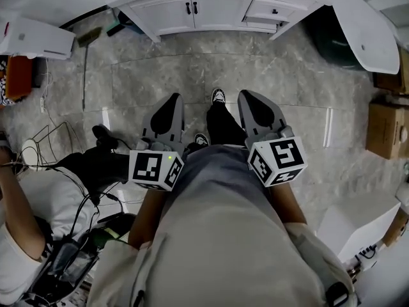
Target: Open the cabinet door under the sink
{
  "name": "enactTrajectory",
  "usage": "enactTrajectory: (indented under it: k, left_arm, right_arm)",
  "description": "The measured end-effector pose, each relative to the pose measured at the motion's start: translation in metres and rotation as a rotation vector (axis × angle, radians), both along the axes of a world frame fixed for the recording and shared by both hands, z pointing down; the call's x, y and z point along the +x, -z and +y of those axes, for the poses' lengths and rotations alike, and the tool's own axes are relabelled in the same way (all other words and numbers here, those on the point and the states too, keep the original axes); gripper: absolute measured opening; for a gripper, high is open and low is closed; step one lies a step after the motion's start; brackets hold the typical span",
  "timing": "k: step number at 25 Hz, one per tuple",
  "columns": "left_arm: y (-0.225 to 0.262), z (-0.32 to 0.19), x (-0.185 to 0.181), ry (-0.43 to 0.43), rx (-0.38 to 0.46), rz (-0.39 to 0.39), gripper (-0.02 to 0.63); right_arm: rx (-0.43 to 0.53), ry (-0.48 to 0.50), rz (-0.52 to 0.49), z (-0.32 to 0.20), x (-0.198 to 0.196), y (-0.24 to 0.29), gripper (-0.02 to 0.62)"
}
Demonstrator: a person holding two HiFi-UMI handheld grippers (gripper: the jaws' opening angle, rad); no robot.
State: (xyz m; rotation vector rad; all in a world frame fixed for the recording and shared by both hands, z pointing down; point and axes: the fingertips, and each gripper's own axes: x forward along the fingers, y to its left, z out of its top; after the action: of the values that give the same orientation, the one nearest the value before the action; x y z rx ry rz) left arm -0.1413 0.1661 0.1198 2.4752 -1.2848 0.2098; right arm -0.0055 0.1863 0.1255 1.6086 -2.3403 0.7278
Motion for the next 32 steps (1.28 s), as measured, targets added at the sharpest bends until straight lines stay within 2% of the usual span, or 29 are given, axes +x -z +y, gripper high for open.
enactTrajectory:
  k: [2,9,18,25,32]
  left_arm:
    - [0.0,-0.019,0.007,0.008,0.001,0.007,0.002]
    - [0.004,-0.033,0.049,0.041,0.037,-0.003,0.002]
    - [-0.004,-0.097,0.061,0.079,0.017,-0.027,0.002]
    - [-0.017,-0.113,0.076,0.085,0.014,-0.044,0.002]
    - [-0.027,-0.121,0.078,0.097,-0.001,-0.032,0.002]
  right_arm:
    - [0.001,0.013,-0.001,-0.02,0.005,0.001,0.009]
    - [0.036,0.06,-0.009,-0.04,0.044,0.002,0.009]
    - [0.032,0.104,0.0,-0.113,0.056,-0.006,0.009]
    - [0.01,0.116,-0.018,-0.129,0.068,-0.02,0.009]
    - [-0.021,0.152,-0.02,-0.14,0.061,-0.035,0.011]
